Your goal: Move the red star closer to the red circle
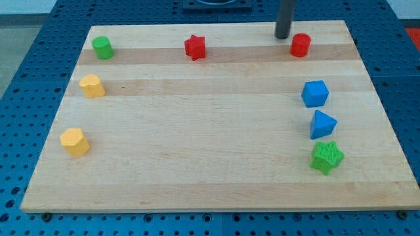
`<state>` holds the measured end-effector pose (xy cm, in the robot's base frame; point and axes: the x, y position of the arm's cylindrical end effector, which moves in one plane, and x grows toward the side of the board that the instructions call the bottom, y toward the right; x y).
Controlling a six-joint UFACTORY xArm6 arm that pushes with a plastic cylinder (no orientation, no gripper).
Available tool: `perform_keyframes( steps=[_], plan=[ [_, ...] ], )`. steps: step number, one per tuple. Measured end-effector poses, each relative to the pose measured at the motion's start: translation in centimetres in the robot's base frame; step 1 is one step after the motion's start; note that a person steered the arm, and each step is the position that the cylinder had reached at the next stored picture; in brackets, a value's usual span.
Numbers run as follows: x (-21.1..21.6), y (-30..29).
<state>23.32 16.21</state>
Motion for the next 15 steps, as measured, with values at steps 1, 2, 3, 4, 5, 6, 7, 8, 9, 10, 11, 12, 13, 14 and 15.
perform_keyframes(
  steps=[1, 2, 3, 4, 5, 6, 7, 8, 9, 10, 11, 12, 13, 14, 15],
  plan=[
    [3.3, 1.2],
    [9.3, 1.5],
    [9.3, 1.5],
    [5.8, -1.1],
    [9.7, -10.1],
    [13.5, -17.7],
    [9.0, -26.2],
    [6.8, -28.1],
    [4.1, -22.8],
    [3.5, -18.4],
    [3.5, -7.9],
    [3.5, -7.3],
    [3.1, -4.7],
    [2.9, -1.5],
    [-0.4, -0.9]
  ],
)
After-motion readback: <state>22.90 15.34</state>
